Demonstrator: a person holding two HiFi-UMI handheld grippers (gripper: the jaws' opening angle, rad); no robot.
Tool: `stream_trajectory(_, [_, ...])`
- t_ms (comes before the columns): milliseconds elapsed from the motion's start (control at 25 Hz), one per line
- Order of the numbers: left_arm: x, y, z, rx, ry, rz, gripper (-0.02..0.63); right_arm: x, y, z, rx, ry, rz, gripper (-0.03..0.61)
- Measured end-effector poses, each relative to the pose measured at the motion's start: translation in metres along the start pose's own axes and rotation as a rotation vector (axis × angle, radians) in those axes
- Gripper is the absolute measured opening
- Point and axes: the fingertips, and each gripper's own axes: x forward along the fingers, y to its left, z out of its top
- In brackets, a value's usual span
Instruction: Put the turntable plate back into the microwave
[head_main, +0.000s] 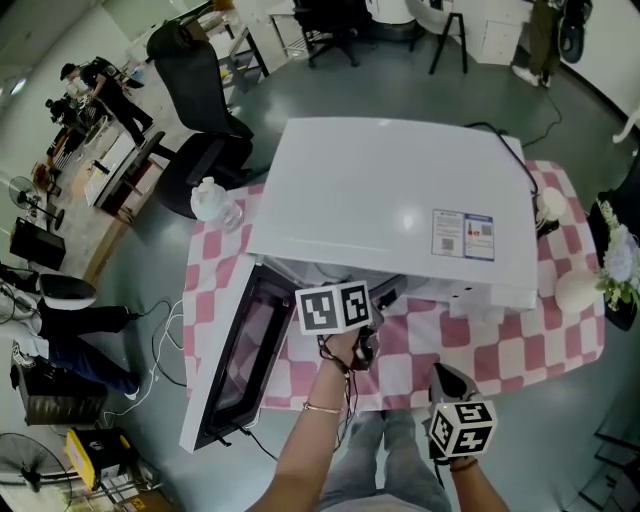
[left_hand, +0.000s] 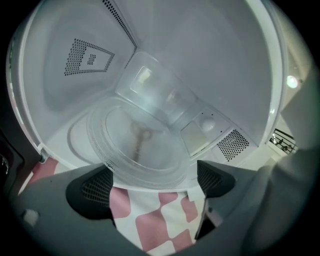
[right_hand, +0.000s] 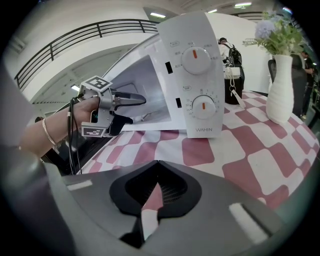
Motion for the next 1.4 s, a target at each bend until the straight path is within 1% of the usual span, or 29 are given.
stream_trajectory(160, [-0.003, 0.0, -0.002, -0.01, -0.013, 0.004, 0.512, -0.001, 0.003, -0.004, -0.007, 0.004, 0.008, 0.009])
stream_trajectory(320, [-0.005, 0.001, -0.005, 0.005, -0.013, 0.017, 0.514, -0.003, 0.002, -0.008, -0.008, 0.008, 0.008, 0.009])
stream_trajectory(520, [-0.005, -0.001, -0.008, 0.01, -0.026, 0.014, 0.514, -0.005, 0.001, -0.015, -0.006, 0.017, 0.006, 0.009])
stream_trajectory(800, [-0.013, -0.005, -0.008, 0.019, -0.042, 0.013, 0.514, -0.011, 0.002, -0.015, -0.009, 0.009, 0.009, 0.009])
stream_trajectory(1160, [-0.038, -0.012, -0.02, 0.061, -0.043, 0.041, 0.512, -0.02, 0.007, -0.01, -0.015, -0.004, 0.011, 0.009])
stream_trajectory(1400, [-0.063, -0.023, -0.026, 0.085, -0.053, 0.049, 0.512, -0.031, 0.01, 0.001, -0.024, -0.024, 0.007, 0.009])
